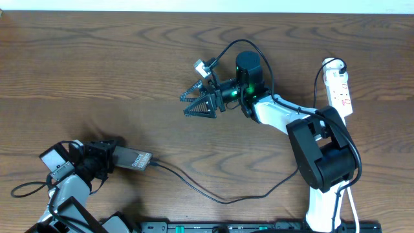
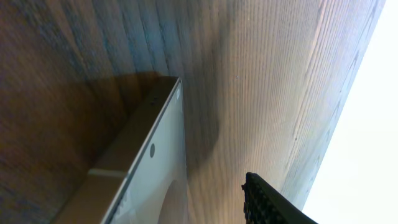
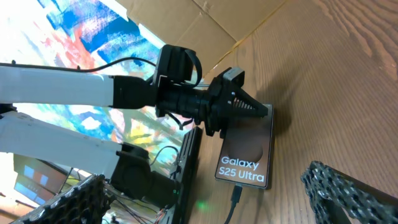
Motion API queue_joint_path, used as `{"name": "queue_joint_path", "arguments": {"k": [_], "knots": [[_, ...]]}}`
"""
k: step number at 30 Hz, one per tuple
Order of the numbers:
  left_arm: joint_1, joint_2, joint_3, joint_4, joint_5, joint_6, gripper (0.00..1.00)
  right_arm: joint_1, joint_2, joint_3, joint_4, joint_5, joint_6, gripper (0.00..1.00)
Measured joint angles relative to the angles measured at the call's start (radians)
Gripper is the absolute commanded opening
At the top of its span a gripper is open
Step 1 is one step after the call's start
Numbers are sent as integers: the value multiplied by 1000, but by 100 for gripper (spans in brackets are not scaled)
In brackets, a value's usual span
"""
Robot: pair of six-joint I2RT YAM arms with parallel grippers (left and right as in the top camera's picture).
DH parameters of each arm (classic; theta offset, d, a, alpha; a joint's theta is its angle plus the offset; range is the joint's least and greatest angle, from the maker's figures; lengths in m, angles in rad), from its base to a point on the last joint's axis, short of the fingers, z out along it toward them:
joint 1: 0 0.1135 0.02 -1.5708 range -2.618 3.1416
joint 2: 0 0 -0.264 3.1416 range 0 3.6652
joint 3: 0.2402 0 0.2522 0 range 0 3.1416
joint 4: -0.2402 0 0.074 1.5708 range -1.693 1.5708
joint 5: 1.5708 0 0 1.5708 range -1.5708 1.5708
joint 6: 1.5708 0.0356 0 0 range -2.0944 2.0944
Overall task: Plug charger to phone and switch on socket
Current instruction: 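Lower the phone toward the table with the left gripper, then lay the phone flat on the table with the left gripper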
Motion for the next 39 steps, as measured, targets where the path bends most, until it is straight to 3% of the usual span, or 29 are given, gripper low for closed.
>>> {"name": "queue_joint_path", "arguments": {"k": [39], "knots": [[0, -16, 33, -150, -27, 0, 60, 0, 0, 0, -2, 0, 0, 99]]}}
